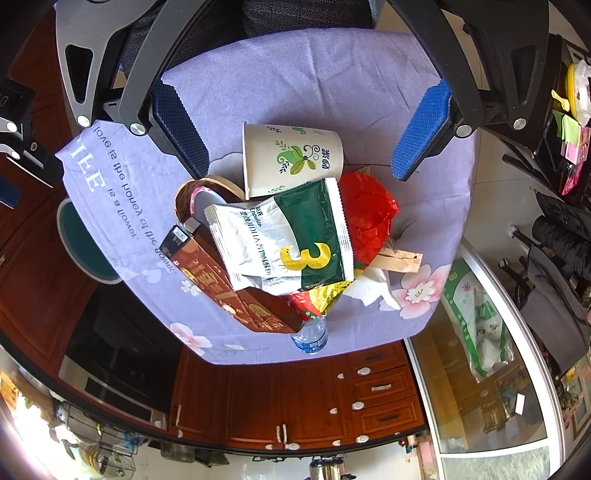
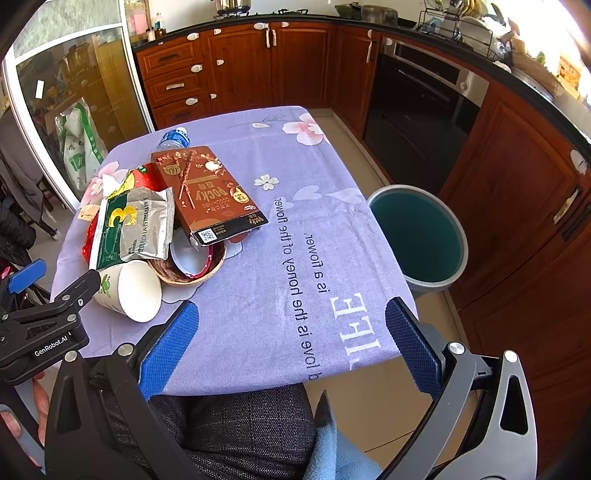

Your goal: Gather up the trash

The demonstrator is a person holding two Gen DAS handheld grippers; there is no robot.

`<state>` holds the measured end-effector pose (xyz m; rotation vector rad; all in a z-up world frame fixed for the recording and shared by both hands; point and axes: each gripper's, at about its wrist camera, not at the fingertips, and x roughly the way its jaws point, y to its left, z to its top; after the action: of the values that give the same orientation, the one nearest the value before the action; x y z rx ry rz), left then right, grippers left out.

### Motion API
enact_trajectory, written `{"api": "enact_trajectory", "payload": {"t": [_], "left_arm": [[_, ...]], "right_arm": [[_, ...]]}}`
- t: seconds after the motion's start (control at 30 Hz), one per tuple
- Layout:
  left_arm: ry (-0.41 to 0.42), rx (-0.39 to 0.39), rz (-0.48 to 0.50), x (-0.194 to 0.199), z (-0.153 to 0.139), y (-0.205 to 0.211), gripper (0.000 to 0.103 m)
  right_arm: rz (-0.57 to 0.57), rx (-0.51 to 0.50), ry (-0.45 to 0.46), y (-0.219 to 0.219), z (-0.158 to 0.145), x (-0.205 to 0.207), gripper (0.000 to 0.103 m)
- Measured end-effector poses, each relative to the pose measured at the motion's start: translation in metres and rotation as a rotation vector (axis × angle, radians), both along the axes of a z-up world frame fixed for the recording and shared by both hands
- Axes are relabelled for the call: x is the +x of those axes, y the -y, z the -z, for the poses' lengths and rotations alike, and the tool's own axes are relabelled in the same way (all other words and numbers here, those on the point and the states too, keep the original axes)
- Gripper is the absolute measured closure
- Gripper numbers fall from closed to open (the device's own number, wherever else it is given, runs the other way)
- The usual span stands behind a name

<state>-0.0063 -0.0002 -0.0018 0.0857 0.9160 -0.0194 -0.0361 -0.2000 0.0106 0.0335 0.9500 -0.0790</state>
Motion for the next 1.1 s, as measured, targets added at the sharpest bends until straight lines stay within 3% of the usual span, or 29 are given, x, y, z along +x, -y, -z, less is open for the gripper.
{"api": "enact_trajectory", "payload": {"t": [1.1], "left_arm": [[-0.035,-0.009,-0.010,0.003,0.013,-0.002,0.004]], "right_arm": [[0.003,0.007,-0.022,0.000,0.006,0.003,0.006]]}}
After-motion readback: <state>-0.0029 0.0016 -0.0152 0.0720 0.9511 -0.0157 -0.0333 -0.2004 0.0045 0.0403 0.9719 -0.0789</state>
